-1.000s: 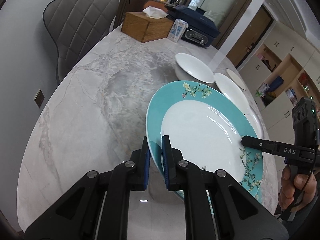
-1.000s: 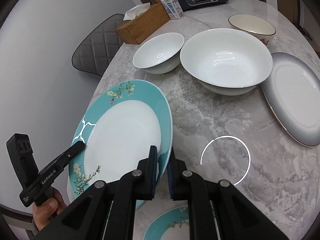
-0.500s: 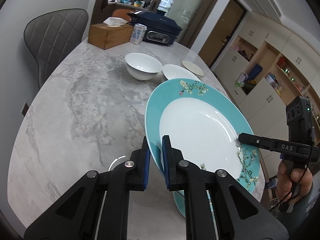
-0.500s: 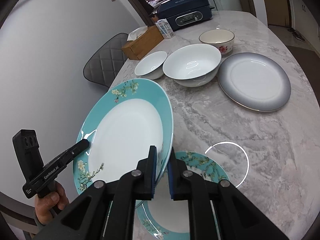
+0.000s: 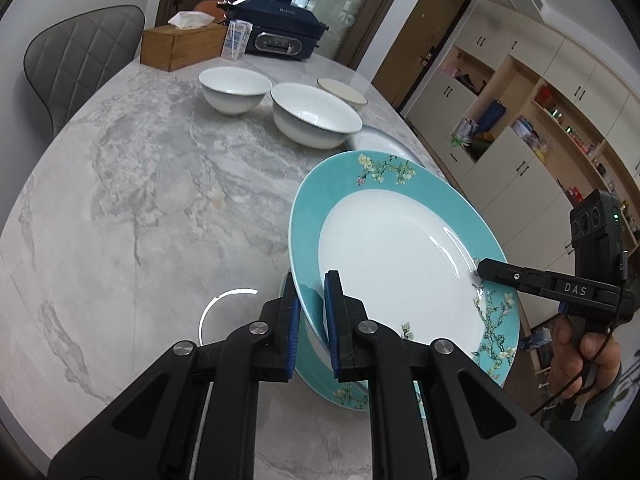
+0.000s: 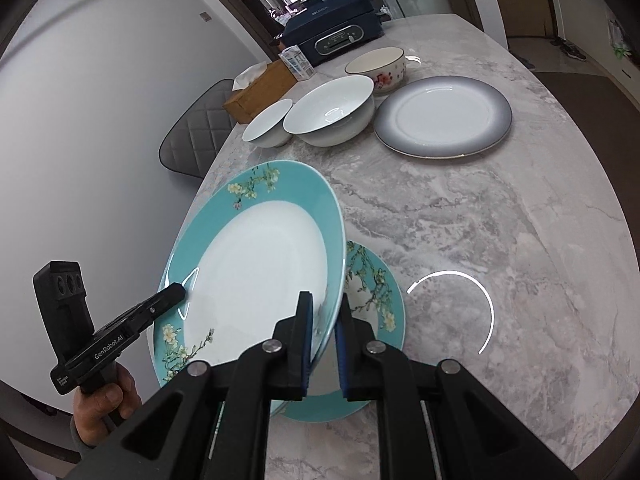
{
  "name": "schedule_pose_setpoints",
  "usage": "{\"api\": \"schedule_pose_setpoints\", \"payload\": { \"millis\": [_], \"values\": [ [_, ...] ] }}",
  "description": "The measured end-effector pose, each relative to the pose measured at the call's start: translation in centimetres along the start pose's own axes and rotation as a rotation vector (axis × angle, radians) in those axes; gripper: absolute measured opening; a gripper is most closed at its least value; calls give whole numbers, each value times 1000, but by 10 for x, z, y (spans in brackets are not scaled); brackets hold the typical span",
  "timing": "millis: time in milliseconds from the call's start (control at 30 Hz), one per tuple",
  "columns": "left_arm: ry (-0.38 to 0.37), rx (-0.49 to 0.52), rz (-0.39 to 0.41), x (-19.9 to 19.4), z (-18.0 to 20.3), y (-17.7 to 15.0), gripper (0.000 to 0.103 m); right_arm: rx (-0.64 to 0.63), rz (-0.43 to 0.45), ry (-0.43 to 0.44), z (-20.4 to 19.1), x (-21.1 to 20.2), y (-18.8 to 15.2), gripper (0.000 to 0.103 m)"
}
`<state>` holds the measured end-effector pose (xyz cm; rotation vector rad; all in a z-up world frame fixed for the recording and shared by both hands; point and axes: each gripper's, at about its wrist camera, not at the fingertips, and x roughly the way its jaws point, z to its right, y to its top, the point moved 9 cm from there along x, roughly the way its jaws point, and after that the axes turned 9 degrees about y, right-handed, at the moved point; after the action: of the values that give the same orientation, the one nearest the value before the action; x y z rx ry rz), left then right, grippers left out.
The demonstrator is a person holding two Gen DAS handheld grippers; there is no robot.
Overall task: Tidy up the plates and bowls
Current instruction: 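Carry the teal plate with both tools and lower it onto the first teal plate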
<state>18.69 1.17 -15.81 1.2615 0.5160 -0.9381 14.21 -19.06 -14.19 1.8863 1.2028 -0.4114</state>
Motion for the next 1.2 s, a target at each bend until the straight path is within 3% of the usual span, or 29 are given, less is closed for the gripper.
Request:
{"api": "schedule_pose_setpoints", "payload": {
  "millis": [267,633,933,1200],
  "values": [
    [1,-22,-65,28,-3,-38,10,28,-27,-15,23,12,-25,12],
    [8,-34,-108,60,-13,-52,10,21,-46,-62,43,30,-39,12],
    [36,-14,-82,64,-16,-50,10,12,-36,-62,49,40,-43,12],
    [71,26,-66,65,-11,-53,11,-75,-13,-151,42,35,-46,13]
  ]
}}
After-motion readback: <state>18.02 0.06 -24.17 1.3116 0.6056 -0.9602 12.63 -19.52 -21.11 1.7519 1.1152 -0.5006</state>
